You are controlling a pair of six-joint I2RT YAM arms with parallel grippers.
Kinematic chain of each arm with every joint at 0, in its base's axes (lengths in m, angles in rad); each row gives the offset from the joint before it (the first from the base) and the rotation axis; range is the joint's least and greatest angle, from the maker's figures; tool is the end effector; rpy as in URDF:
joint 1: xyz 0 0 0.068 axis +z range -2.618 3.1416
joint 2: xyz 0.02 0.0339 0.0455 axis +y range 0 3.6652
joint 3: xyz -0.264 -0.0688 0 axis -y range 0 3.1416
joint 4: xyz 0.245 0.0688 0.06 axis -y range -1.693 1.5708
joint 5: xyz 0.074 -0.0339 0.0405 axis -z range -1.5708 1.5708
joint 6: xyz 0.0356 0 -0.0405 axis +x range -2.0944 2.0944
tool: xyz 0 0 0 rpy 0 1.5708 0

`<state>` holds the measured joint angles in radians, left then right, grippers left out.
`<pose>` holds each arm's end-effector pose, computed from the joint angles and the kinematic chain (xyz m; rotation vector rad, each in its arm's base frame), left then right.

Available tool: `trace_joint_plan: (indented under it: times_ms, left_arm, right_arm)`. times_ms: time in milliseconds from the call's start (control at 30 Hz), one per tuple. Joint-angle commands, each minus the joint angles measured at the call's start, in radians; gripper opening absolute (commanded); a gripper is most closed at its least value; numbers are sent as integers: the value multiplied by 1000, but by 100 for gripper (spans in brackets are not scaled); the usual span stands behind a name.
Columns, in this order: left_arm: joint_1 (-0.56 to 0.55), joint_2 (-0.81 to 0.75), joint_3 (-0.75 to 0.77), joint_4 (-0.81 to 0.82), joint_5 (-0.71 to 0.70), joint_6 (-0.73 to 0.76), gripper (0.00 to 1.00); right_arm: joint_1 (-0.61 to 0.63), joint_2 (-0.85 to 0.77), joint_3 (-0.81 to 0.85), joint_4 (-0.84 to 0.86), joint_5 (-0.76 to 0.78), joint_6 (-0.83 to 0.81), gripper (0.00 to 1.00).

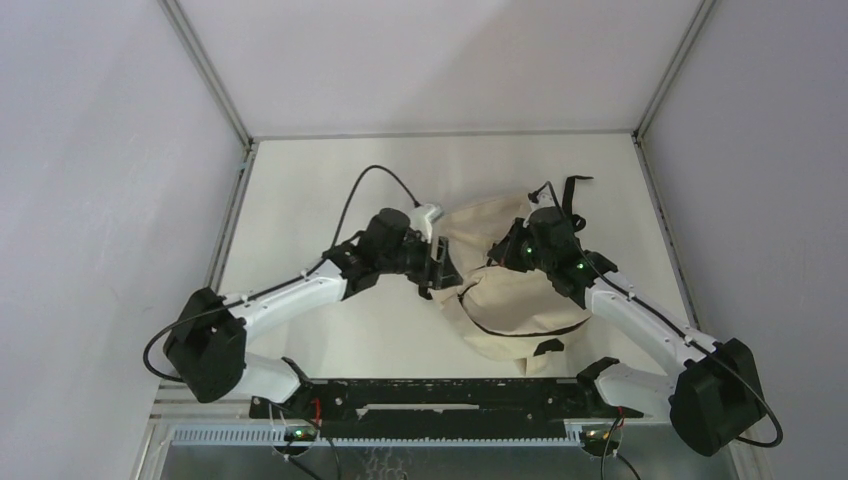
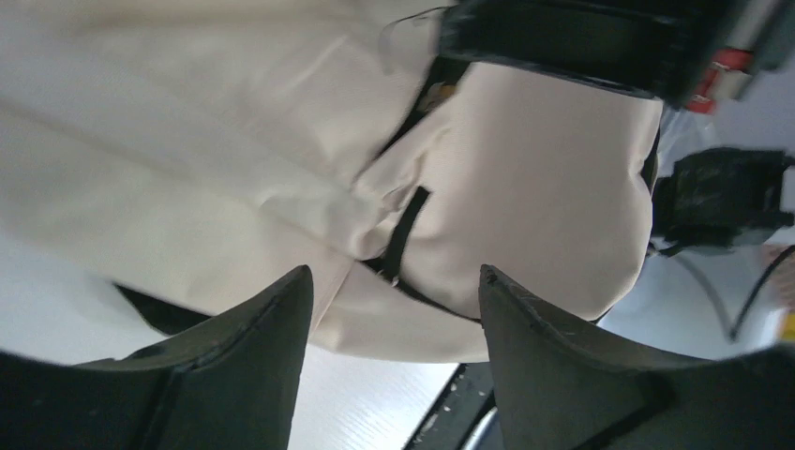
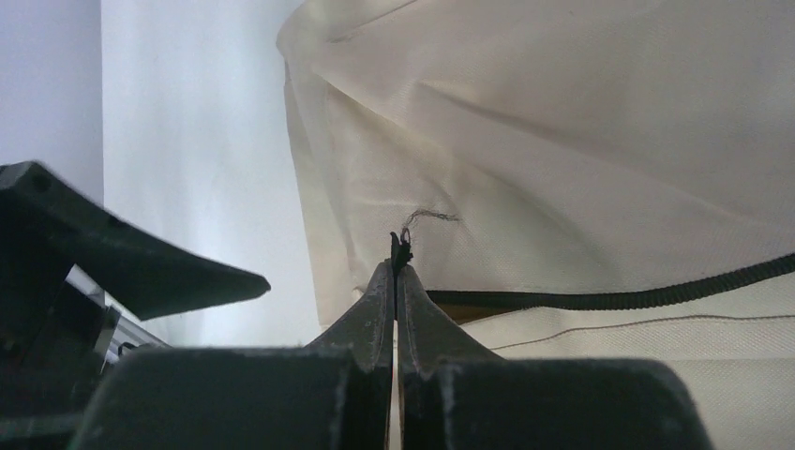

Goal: Pack the student bag
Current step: Zip the student bag at the center of the board.

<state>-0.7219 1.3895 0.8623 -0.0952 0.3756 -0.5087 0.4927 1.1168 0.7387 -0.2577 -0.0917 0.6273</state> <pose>0.2176 -0.2089 0.2393 0.4789 2.3170 -1.0631 0.2118 0.1174 0.2511 0.1015 2.2976 0.7059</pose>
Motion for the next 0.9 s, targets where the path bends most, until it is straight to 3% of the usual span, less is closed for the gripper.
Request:
trace_joint_plan:
  times_ms: [0,233,400,633,867]
  left_arm:
    - [-126,-27,103,-13,-184,262,71]
    - [-180,29,58,228,-260,455,71]
    - [-181,81,61,283,-256,559,71]
    - [-182,141,78,308,-137,546,69]
    - [-185,201,93,329,-109,536,66]
  right_arm:
    - [-4,2,4,72,-29,4,0]
    - [-18,-4,4,60,-55,2,0]
    - [-20,-11,4,58,-61,2,0]
    - [-20,-9,4,60,-69,4,0]
    - [-21,-8,4,67,-78,7,0]
